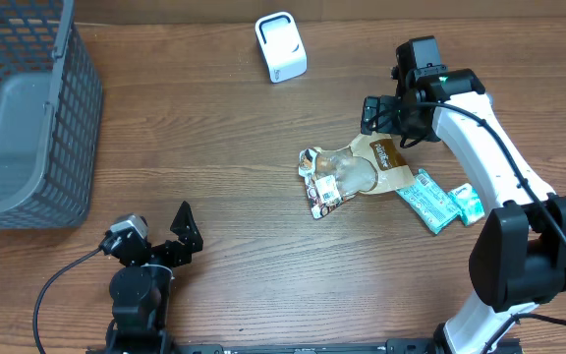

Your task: Scan the item barcode

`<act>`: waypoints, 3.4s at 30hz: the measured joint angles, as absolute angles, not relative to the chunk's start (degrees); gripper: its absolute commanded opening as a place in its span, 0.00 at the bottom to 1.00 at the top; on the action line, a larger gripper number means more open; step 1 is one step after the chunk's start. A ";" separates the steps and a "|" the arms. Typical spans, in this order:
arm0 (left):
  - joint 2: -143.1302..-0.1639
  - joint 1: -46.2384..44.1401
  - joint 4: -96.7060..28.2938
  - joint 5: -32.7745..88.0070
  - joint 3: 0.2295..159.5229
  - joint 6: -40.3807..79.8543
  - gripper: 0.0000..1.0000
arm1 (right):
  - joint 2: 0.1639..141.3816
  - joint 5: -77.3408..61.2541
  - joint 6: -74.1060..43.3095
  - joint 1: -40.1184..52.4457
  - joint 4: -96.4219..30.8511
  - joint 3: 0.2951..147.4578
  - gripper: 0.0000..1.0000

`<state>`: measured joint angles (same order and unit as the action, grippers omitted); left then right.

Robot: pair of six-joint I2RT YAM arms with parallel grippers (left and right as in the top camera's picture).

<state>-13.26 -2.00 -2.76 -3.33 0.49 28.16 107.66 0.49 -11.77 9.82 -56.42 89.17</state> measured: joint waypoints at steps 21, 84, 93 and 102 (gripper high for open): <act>-1.69 -2.00 -4.34 -3.49 0.49 17.45 1.00 | 107.66 0.47 -11.79 9.85 -56.42 89.17 1.00; -0.97 -2.00 -4.45 -2.20 0.49 11.33 1.00 | 107.66 0.47 -11.77 9.82 -56.40 89.17 1.00; -0.97 -2.00 -4.45 -2.20 0.51 11.33 1.00 | 107.66 0.47 -11.84 9.82 -56.42 89.17 1.00; -0.97 -2.00 -4.45 -2.20 0.49 11.33 1.00 | 106.87 0.47 -11.79 9.82 -56.38 89.12 1.00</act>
<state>-0.97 -2.00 -4.45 -2.20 0.49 11.33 106.87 0.47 -11.79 9.82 -56.38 89.12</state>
